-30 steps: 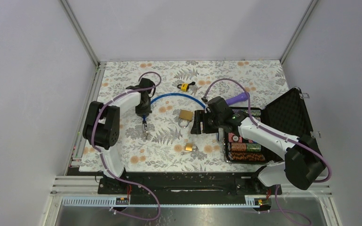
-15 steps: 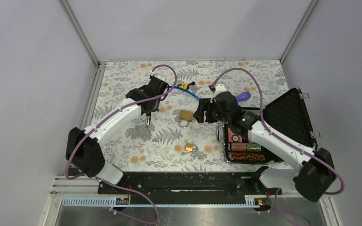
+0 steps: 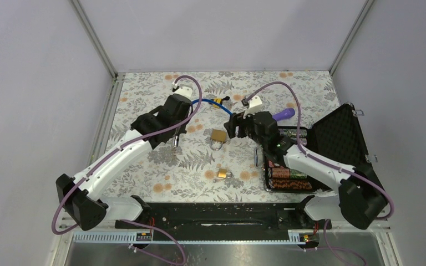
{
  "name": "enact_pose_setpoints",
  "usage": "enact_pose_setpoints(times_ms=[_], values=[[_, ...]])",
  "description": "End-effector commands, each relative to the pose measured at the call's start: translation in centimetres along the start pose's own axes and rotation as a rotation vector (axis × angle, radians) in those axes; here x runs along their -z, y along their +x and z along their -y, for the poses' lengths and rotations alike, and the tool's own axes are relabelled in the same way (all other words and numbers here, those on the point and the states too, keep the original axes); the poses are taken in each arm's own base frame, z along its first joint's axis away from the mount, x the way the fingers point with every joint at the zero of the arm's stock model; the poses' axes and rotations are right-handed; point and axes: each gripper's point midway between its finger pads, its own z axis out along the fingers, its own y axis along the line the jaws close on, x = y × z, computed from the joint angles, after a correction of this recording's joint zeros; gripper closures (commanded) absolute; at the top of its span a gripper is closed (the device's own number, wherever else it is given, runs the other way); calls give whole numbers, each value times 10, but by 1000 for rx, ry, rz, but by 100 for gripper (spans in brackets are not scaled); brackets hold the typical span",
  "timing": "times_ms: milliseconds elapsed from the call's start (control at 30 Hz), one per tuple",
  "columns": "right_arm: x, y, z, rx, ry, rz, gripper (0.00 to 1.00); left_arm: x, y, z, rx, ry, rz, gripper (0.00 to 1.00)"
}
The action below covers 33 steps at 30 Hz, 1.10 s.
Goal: Lock with the key
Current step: Pick up the lock from the center of the board.
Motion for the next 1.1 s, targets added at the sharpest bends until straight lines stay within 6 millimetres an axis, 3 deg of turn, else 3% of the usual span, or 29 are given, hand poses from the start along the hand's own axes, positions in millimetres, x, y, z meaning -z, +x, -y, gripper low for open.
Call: enact_pose_setpoints(times_ms=[0,200,367,800,833,933,1067], values=[[-23,-47,-17,106,-69,152,26,17,-16,11,24,80,67,100],[-63,-65,-43,301,-208,247,25,26,-17,16,27,131,79,100],[-94,-59,-62,417,-316,246,24,24,-11,18,21,137,65,100],[-130,-86,-84,520,-395,329,24,45,-20,26,37,235,107,100],[-132,-87,-85,528,-394,332,29,47,-20,26,39,240,111,100],[-129,-97,-86,537,-387,349,61,53,-22,27,48,262,122,100],[-109,-118,-88,565,-377,399,92,55,-25,27,68,265,134,100]])
